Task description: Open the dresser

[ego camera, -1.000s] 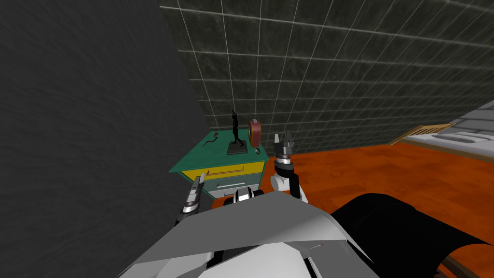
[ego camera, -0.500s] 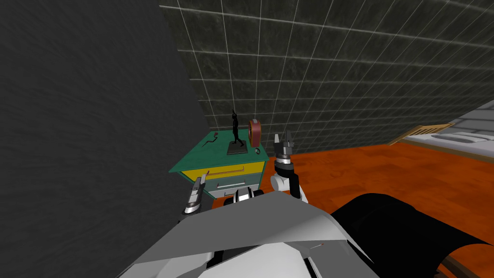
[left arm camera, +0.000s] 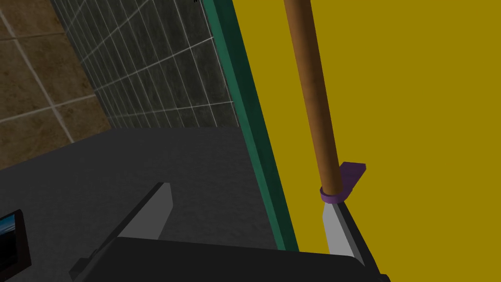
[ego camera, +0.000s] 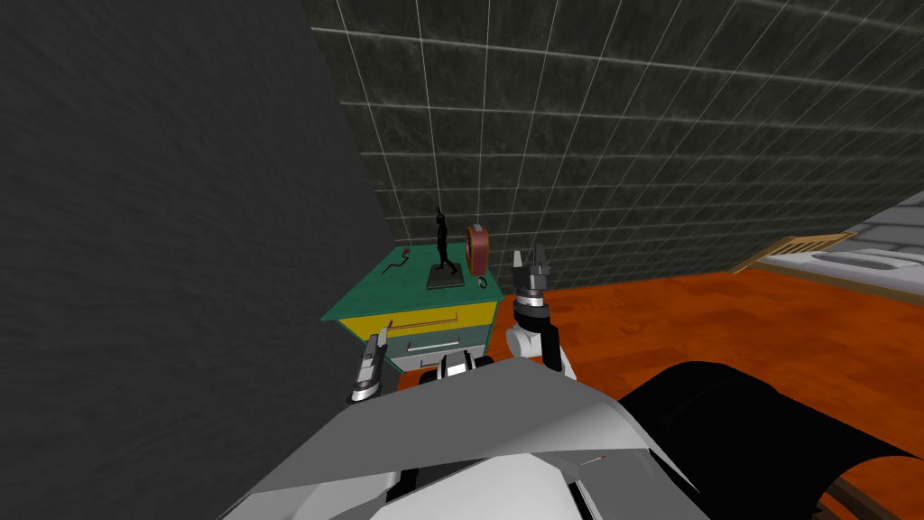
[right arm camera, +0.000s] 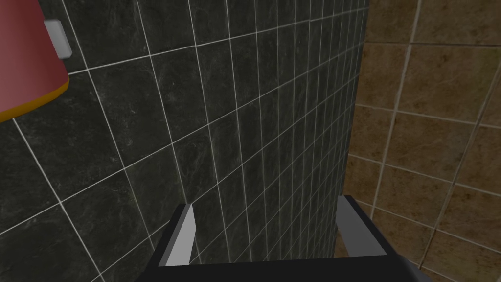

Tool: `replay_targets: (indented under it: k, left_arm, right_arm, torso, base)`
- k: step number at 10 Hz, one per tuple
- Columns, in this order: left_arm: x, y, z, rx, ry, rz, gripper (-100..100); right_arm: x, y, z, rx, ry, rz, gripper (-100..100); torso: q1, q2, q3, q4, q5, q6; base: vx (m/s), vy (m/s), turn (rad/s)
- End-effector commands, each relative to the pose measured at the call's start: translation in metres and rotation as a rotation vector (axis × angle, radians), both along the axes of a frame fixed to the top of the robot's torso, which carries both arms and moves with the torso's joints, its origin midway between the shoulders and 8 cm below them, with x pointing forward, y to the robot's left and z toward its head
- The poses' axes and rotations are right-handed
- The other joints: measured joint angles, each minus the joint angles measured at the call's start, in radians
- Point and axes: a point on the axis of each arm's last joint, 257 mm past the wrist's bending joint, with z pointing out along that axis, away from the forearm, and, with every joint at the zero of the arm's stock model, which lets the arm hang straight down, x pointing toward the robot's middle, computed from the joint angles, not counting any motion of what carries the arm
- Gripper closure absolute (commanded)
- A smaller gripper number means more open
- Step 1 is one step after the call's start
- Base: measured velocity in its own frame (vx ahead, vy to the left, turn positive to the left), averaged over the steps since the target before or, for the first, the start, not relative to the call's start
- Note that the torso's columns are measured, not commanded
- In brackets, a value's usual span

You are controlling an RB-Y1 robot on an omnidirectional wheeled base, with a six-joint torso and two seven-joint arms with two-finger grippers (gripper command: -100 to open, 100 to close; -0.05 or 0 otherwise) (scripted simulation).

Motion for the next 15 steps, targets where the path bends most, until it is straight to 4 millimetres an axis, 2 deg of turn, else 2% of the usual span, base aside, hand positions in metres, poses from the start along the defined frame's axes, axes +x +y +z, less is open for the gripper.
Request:
replay_targets:
  k: [1,6,9,12,13,15]
  left_arm:
    - [-0.001,-0.009,-0.014,-0.020,0.030,-0.009,-100]
    - [-0.008,-0.008,-0.032,-0.016,0.056,-0.019,-100]
    - [-0.011,-0.020,-0.044,-0.070,0.066,-0.006,-100]
    - [-0.010,-0.032,-0.047,-0.120,0.066,0.007,-100]
    - [-0.010,-0.029,-0.046,-0.110,0.065,0.004,-100]
    - [0.003,-0.027,-0.040,-0.111,0.066,0.003,-100]
  right_arm:
    - [0.000,0.000,0.000,0.000,0.000,0.000,0]
    - [0.000,0.000,0.000,0.000,0.000,0.000,0]
    - [0.000,0.000,0.000,0.000,0.000,0.000,0]
    - [0.000,0.000,0.000,0.000,0.000,0.000,0]
    - [0.000,0.000,0.000,0.000,0.000,0.000,0]
    - [0.000,0.000,0.000,0.000,0.000,0.000,0]
  torso:
    - [-0.001,-0.002,-0.001,-0.001,0.001,0.002]
    - [0.000,0.002,0.000,0.003,-0.002,-0.002]
    - [0.006,0.007,0.002,0.008,-0.005,-0.006]
    - [0.006,0.007,0.002,0.008,-0.005,-0.007]
    - [0.006,0.006,0.002,0.008,-0.005,-0.006]
    - [0.006,0.007,0.002,0.008,-0.005,-0.006]
  base:
    - [0.000,0.000,0.000]
    - [0.000,0.000,0.000]
    - [0.000,0.000,0.000]
    - [-0.002,-0.004,0.010]
    - [0.000,0.000,0.000]
    - [-0.016,-0.014,0.004]
